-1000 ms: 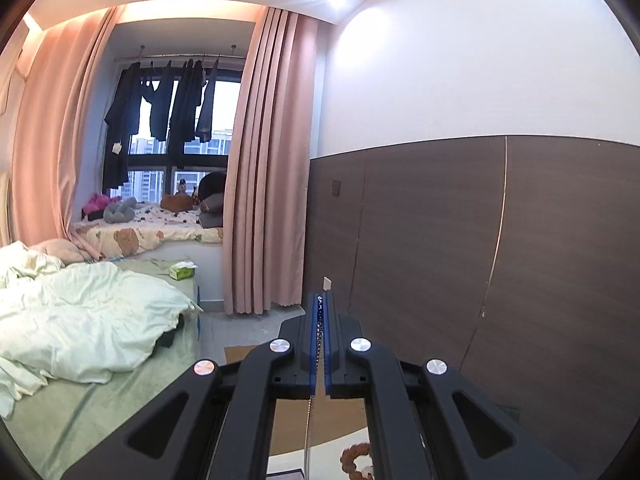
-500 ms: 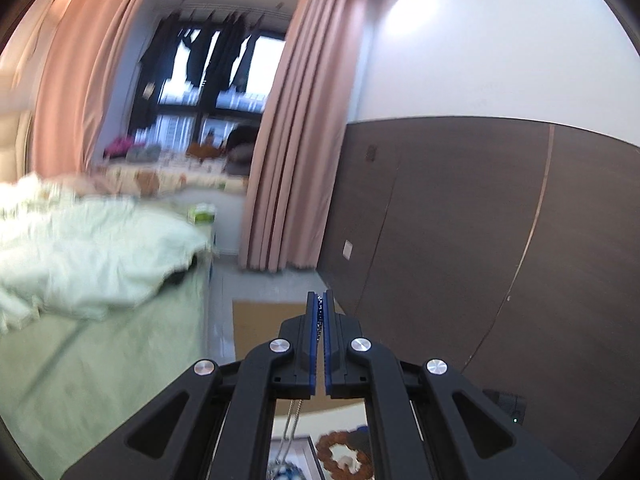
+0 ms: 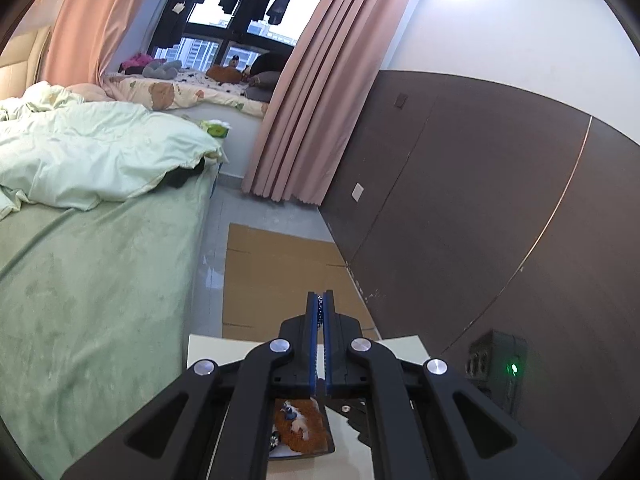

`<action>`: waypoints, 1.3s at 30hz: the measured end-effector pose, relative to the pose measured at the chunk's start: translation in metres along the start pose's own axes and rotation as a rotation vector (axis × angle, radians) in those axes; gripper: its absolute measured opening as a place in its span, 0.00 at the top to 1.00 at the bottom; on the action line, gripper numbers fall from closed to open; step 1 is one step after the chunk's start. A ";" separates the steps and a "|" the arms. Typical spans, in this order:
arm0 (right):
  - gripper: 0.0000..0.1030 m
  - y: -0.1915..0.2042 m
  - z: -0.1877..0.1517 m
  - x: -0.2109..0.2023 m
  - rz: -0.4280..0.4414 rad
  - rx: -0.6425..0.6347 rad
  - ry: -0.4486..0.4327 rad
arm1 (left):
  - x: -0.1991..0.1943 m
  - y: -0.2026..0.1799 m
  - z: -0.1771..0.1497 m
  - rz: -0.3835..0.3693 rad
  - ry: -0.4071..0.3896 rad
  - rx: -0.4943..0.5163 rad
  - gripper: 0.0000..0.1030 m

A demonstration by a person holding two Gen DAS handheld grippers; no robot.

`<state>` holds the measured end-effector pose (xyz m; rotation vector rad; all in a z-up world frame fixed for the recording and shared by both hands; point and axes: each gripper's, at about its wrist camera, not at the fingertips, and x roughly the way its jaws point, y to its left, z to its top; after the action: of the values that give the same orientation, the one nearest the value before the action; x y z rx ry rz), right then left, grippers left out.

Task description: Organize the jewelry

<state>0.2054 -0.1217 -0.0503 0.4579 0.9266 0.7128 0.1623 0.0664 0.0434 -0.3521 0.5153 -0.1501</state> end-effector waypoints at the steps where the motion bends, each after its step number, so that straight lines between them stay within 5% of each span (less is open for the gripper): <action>1: 0.31 -0.004 0.001 -0.002 -0.010 0.020 0.002 | 0.003 0.001 -0.003 0.003 0.008 -0.001 1.00; 2: 0.23 -0.007 0.001 -0.009 -0.012 0.029 -0.027 | 0.004 0.003 -0.006 0.002 0.015 -0.005 1.00; 14: 0.22 -0.060 0.005 -0.069 -0.097 0.167 -0.129 | 0.055 0.004 -0.046 0.042 0.184 -0.005 0.98; 15: 0.22 -0.061 0.005 -0.072 -0.102 0.165 -0.126 | 0.058 0.006 -0.048 0.055 0.193 -0.012 0.92; 18: 0.22 -0.061 0.005 -0.079 -0.130 0.148 -0.129 | 0.058 0.014 -0.053 0.060 0.192 -0.048 0.51; 23: 0.22 -0.065 0.004 -0.089 -0.151 0.134 -0.126 | 0.046 0.010 -0.052 0.059 0.170 -0.031 0.42; 25: 0.22 -0.068 0.003 -0.093 -0.158 0.136 -0.118 | 0.043 0.008 -0.052 0.076 0.151 -0.024 0.18; 26: 0.22 -0.071 0.002 -0.095 -0.167 0.141 -0.113 | 0.041 0.005 -0.052 0.078 0.143 -0.016 0.14; 39: 0.22 -0.106 -0.005 -0.118 -0.319 0.207 -0.092 | 0.051 -0.027 -0.065 0.016 0.184 0.041 0.08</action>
<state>0.1915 -0.2803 -0.0543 0.5065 0.9633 0.3052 0.1717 0.0110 -0.0225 -0.2953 0.6955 -0.1783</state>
